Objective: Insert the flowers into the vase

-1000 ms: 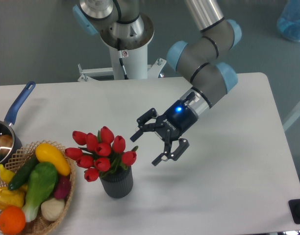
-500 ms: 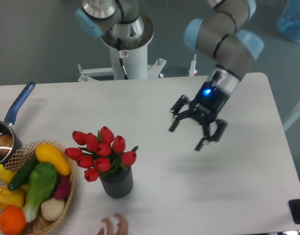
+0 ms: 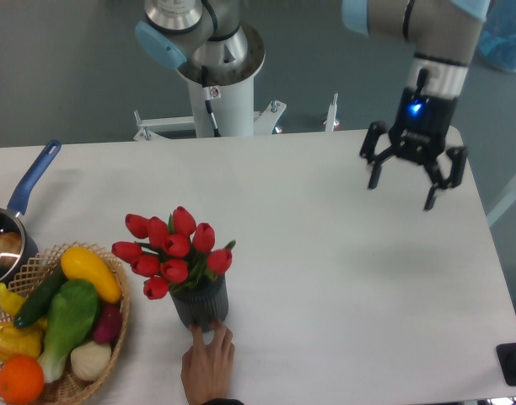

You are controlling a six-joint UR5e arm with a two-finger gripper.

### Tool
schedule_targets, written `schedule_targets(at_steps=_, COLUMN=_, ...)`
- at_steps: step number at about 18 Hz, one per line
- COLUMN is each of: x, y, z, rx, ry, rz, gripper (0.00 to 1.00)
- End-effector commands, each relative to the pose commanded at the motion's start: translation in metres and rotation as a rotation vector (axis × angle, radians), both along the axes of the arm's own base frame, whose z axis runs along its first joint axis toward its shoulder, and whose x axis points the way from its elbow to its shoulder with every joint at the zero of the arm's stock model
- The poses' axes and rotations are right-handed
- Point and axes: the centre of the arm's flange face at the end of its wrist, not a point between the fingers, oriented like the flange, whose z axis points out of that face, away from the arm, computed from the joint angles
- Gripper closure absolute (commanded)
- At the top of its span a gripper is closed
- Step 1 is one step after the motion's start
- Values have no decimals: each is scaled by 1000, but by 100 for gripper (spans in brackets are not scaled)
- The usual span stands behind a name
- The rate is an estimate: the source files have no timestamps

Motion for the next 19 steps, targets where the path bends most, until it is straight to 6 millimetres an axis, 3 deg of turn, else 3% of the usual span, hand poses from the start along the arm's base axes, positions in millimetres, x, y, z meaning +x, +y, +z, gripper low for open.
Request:
schedule_targets(at_steps=5, x=21, y=-30, z=31, rx=-216, ry=67, rz=101, gripper=0)
schedule_targets(at_steps=11, x=20, y=-50, z=41, rx=-310, ry=104, rz=135, gripper=0)
schedule_targets(at_steps=14, x=24, y=-69, z=44, rx=-344, ry=100, rz=94, gripper=0)
schedule_targets(at_steps=19, x=26, y=-68, z=44, rx=-343, ry=98, rz=86, gripper=0)
